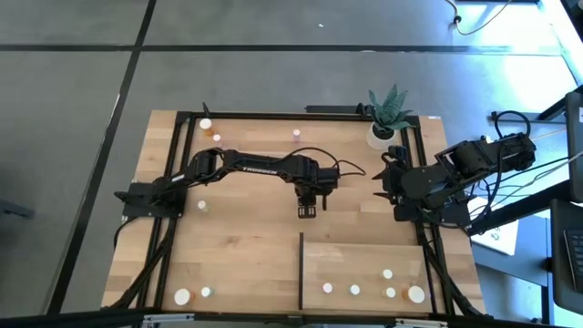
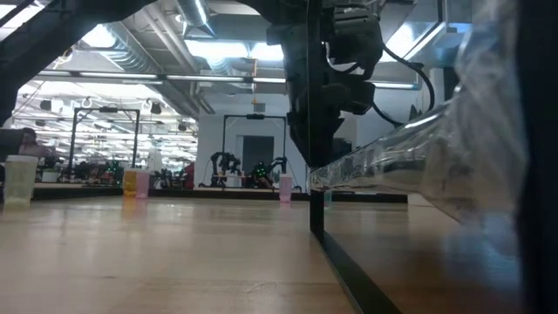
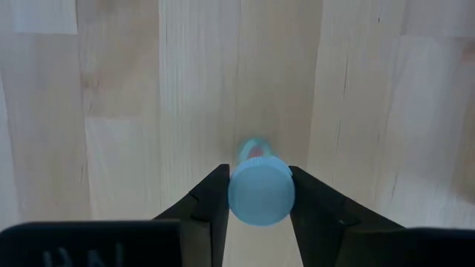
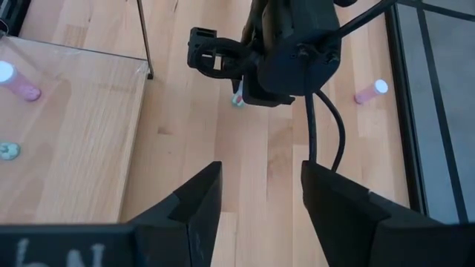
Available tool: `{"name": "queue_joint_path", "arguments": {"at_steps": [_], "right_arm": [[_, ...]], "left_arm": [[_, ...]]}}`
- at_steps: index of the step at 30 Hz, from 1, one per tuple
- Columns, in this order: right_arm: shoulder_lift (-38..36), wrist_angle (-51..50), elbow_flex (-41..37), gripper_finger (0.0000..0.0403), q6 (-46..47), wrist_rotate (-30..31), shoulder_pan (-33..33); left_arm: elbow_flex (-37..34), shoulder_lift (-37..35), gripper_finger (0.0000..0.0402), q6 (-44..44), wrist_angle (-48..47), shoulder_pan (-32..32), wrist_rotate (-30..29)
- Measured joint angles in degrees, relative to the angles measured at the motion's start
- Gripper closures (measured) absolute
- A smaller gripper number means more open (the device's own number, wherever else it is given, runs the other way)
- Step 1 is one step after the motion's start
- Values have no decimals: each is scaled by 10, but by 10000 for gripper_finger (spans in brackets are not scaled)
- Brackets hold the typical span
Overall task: Pick and place medicine bottles onto shelf by color
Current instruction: Put the top green pill bottle on the shelf aligned with the other green pill bottle
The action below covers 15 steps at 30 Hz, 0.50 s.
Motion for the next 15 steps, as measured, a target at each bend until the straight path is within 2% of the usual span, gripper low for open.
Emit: {"name": "queue_joint_path", "arguments": {"at_steps": [6,15], "right_arm": [[0,0,0,216,0,0,0],[0,0,0,216,-1,0,0]], "left_arm": [[0,1,284,-10,3,0,0],[0,1,282,34,3,-2,0]]}}
